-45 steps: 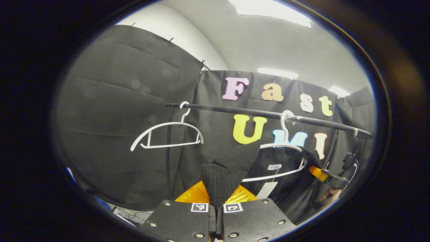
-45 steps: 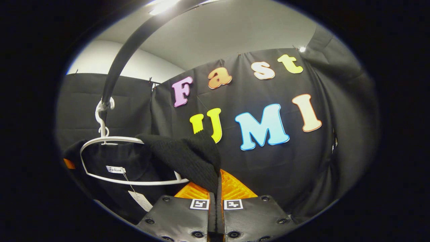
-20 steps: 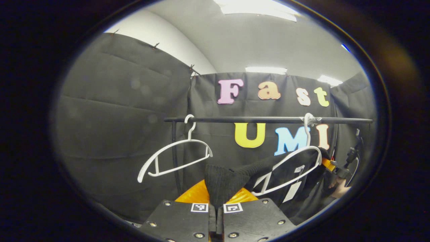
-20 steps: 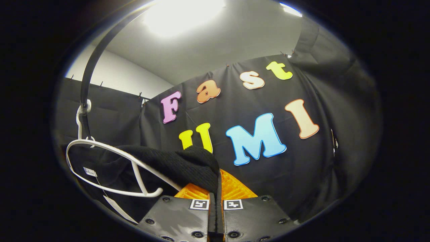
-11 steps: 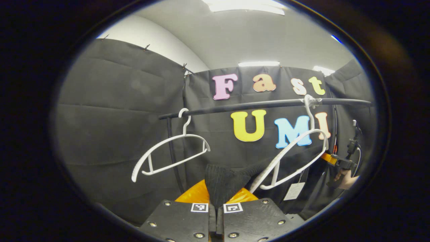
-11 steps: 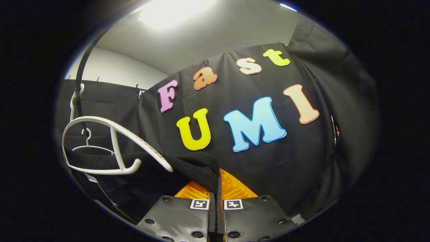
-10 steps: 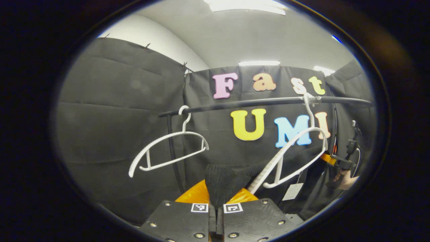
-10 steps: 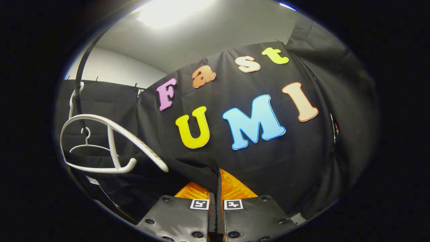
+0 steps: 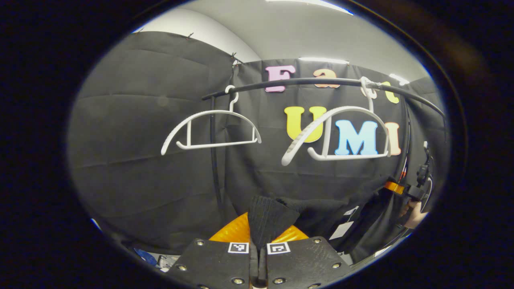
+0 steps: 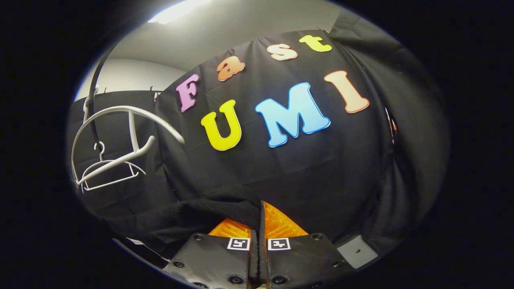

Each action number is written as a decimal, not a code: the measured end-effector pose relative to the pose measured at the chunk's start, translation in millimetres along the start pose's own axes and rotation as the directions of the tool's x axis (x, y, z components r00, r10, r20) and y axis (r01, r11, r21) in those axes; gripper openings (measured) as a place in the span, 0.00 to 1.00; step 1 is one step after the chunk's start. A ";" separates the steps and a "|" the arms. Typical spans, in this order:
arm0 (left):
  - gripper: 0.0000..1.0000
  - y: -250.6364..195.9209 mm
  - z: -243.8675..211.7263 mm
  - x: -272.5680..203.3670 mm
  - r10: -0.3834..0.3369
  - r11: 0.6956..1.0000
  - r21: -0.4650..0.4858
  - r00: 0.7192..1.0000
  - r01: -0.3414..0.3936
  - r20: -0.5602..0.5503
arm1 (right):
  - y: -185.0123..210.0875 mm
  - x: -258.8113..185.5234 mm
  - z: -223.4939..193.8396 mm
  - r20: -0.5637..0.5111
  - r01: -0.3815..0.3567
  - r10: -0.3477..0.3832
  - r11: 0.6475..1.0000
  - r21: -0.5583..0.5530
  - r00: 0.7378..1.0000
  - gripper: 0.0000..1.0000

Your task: Grasp the clothes on the hanger with both hands and then place them into the laundry hamper below.

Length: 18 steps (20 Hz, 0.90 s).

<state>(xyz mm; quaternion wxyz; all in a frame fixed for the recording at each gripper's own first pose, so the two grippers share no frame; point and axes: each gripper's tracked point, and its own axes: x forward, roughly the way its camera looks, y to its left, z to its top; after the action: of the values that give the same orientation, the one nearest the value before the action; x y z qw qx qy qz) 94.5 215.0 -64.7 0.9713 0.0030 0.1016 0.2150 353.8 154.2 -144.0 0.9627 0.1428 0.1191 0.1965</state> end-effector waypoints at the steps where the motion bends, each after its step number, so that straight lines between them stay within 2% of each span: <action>1: 0.02 -3.7 -7.7 -6.3 0.011 1.000 0.009 1.000 -0.011 -0.012 | -2.3 -3.1 -7.1 -0.018 0.002 -0.002 1.000 0.007 1.000 0.02; 7: 0.03 -27.0 -54.7 -48.6 0.082 0.996 -0.008 0.991 -0.084 -0.103 | -25.7 -21.5 -70.0 -0.178 -0.030 0.026 0.999 -0.022 0.984 0.02; 9: 0.02 -33.2 -75.4 -67.3 0.063 0.996 -0.055 0.987 -0.072 -0.146 | -29.6 -39.1 -90.2 -0.224 -0.030 0.020 0.999 -0.043 0.974 0.00; 11: 0.02 -35.9 -89.7 -78.7 0.023 0.991 -0.123 0.985 -0.044 -0.169 | -34.5 -57.9 -101.1 -0.245 -0.007 -0.003 0.999 -0.042 0.969 0.02; 13: 0.04 -33.2 -102.5 -81.2 0.002 0.995 -0.095 0.981 -0.021 -0.193 | -36.2 -77.4 -112.3 -0.265 0.032 -0.042 0.999 -0.040 0.963 0.02; 14: 0.01 -34.2 -108.9 -79.6 -0.011 0.998 -0.058 0.978 -0.002 -0.208 | -35.8 -88.4 -117.7 -0.274 0.056 -0.064 0.998 -0.035 0.960 0.02; 16: 0.03 -46.0 -124.8 -69.9 -0.088 0.996 0.001 0.964 0.091 -0.250 | -39.4 -111.9 -128.4 -0.295 0.131 -0.139 0.990 -0.047 0.945 0.02; 18: 0.02 -65.5 -134.9 -61.3 -0.182 0.979 0.043 0.951 0.199 -0.251 | -43.1 -137.9 -134.5 -0.293 0.211 -0.218 0.976 -0.056 0.931 0.02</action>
<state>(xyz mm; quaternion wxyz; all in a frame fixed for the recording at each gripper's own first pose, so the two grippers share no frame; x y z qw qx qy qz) 40.7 124.8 -188.0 0.9668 -0.0003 0.2280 0.1152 206.9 90.0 -259.2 0.9511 0.0864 0.2751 0.1108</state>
